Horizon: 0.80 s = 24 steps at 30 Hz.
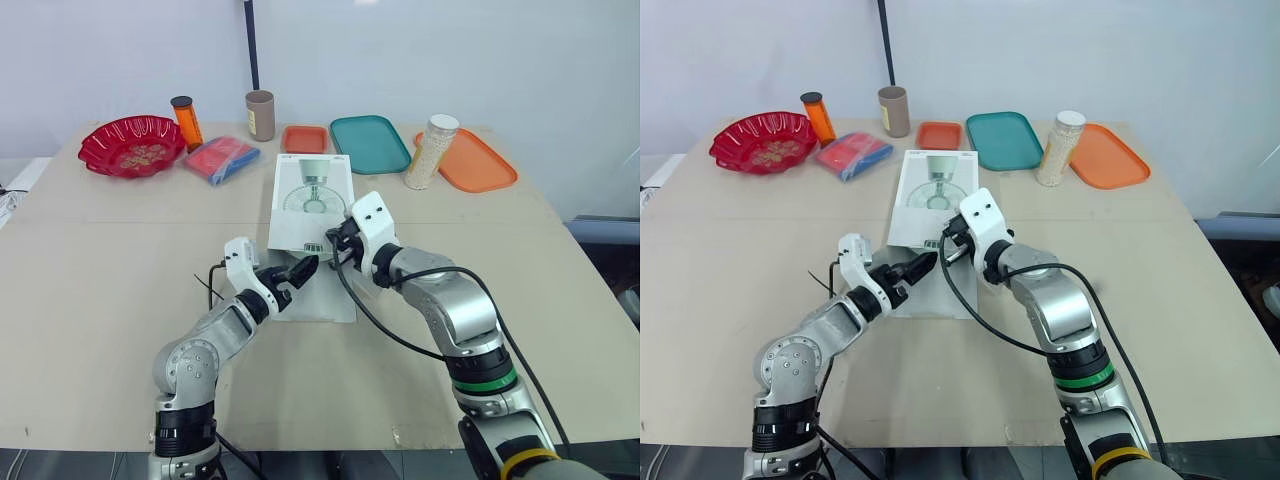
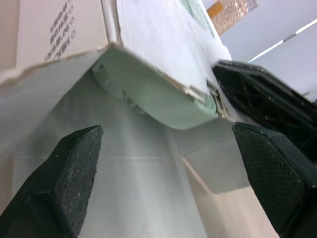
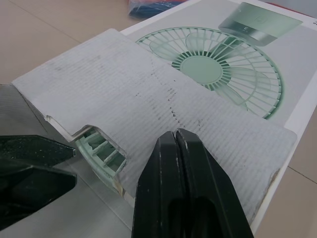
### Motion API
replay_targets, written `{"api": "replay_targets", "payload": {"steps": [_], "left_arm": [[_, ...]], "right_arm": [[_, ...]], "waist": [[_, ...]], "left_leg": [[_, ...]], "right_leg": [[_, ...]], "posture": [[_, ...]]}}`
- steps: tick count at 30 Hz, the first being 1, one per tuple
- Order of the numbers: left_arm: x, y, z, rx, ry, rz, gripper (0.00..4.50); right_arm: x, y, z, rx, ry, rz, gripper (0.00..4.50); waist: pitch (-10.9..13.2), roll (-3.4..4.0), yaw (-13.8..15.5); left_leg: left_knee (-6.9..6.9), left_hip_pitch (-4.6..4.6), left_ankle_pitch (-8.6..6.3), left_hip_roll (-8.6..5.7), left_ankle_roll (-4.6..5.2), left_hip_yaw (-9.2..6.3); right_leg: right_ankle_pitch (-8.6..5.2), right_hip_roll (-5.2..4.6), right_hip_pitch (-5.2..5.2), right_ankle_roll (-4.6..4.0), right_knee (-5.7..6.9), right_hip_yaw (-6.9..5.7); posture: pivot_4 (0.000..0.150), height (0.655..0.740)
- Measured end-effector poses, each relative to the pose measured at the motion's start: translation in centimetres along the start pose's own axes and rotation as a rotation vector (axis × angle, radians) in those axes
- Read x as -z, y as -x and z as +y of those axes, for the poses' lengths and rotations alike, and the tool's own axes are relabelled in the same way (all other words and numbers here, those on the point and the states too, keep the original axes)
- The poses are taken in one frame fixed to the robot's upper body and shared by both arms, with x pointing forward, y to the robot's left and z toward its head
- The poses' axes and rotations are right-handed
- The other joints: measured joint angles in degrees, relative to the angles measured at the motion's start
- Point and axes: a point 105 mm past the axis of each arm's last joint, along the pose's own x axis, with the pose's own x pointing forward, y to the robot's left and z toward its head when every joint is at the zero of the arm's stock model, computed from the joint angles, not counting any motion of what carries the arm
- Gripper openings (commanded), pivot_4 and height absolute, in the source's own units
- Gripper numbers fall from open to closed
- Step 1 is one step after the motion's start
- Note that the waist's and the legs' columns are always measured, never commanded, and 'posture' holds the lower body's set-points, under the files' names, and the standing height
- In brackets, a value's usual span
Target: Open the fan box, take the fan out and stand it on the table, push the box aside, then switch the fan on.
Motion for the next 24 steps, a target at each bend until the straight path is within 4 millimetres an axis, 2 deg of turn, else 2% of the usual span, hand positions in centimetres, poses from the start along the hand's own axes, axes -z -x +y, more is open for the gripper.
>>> {"api": "replay_targets", "payload": {"steps": [18, 20, 24], "left_arm": [[0.5, -1.6, 0.6, -0.018, 0.031, -0.016, 4.46], [0.5, -1.6, 0.6, -0.018, 0.031, -0.018, 3.94], [0.3, -1.6, 0.6, -0.018, 0.034, -0.031, 3.94]], "right_arm": [[0.0, 0.0, 0.0, 0.001, 0.001, 0.002, 0.00], [0.0, 0.1, 0.0, 0.001, 0.002, 0.003, 0.00], [0.0, 0.1, 0.0, 0.002, 0.002, 0.003, 0.00]], "waist": [[0.0, 0.00, 0.0], [0.0, 0.00, 0.0], [0.0, 0.00, 0.0]], "left_leg": [[-0.05, 0.00, 0.00, -0.01, 0.00, 0.00], [-0.05, 0.00, 0.00, -0.01, 0.00, -0.01], [-0.05, 0.01, 0.01, -0.01, 0.00, -0.01]], "right_leg": [[0.00, 0.00, 0.00, 0.01, -0.05, 0.00], [0.00, 0.00, 0.01, 0.01, -0.05, -0.01], [0.01, 0.00, 0.01, 0.00, -0.05, -0.01]], "posture": [[0.150, 0.7400], [0.150, 0.7400], [0.150, 0.7400]]}}
